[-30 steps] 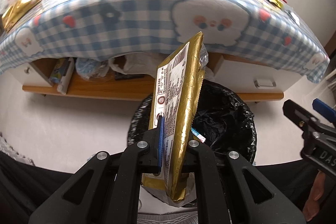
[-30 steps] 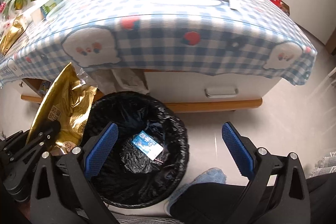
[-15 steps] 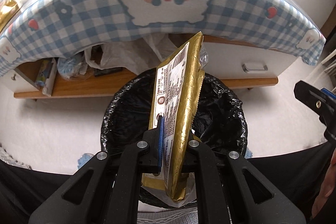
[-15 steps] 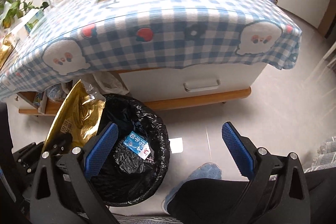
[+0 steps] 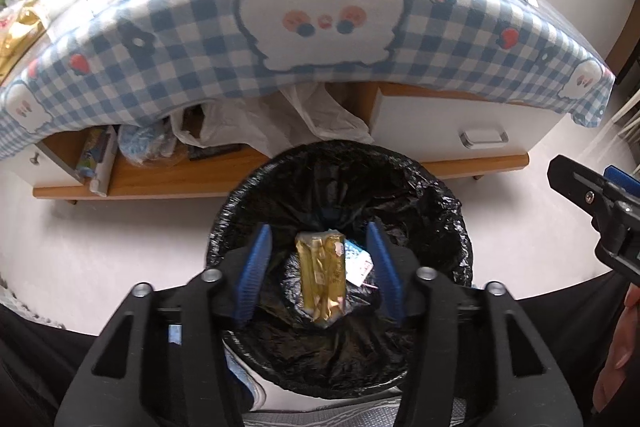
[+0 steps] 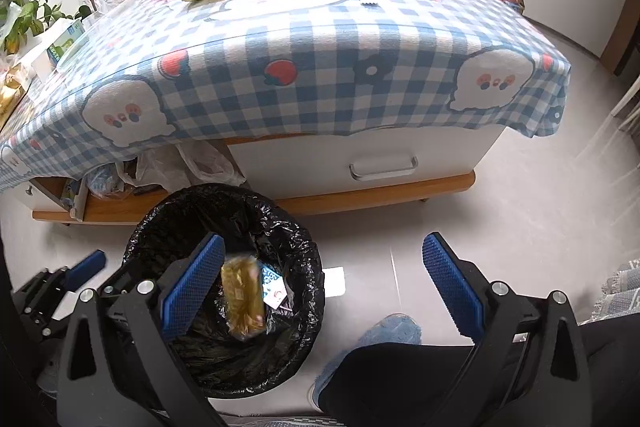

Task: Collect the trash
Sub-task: 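Move both tools back over the table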

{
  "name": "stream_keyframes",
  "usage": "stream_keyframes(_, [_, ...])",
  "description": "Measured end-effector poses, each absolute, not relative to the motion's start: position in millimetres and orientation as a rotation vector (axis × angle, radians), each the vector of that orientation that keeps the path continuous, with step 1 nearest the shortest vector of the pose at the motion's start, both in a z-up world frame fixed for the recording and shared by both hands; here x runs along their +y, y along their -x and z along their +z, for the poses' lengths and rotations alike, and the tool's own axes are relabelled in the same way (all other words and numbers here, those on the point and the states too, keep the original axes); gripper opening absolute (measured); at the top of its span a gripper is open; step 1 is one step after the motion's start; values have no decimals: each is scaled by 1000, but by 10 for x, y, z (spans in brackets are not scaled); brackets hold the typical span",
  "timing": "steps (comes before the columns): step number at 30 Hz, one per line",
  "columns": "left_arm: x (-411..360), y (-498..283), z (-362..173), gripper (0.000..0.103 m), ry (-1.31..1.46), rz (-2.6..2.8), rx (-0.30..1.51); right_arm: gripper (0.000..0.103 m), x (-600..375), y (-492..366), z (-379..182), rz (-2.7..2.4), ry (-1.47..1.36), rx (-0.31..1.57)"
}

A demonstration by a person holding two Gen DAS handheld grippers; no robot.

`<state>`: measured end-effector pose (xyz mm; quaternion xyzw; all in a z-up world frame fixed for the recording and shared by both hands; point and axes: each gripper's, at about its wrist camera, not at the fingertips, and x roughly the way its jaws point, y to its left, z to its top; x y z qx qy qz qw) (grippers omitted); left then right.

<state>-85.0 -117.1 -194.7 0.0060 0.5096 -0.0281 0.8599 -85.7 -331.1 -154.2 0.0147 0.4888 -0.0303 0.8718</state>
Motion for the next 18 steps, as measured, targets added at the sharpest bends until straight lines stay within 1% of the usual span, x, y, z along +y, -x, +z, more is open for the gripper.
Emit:
stream_keyframes(2, [-1128, 875, -1895, 64, -10, -50, 1060, 95, -3291, 865, -1517, -61, -28, 1014])
stream_keyframes(4, [-1073, 900, -1831, 66, -4, -42, 1048, 95, -3265, 880, -1473, -56, -28, 1004])
stream_keyframes(7, [-983, 948, -1718, 76, 0, -15, 1018, 95, -3224, 911, -1401, -42, -20, 987])
stream_keyframes(18, [-627, 1066, -1263, 94, 26, 21, 942, 95, -3141, 1014, -1048, 1, -29, 919])
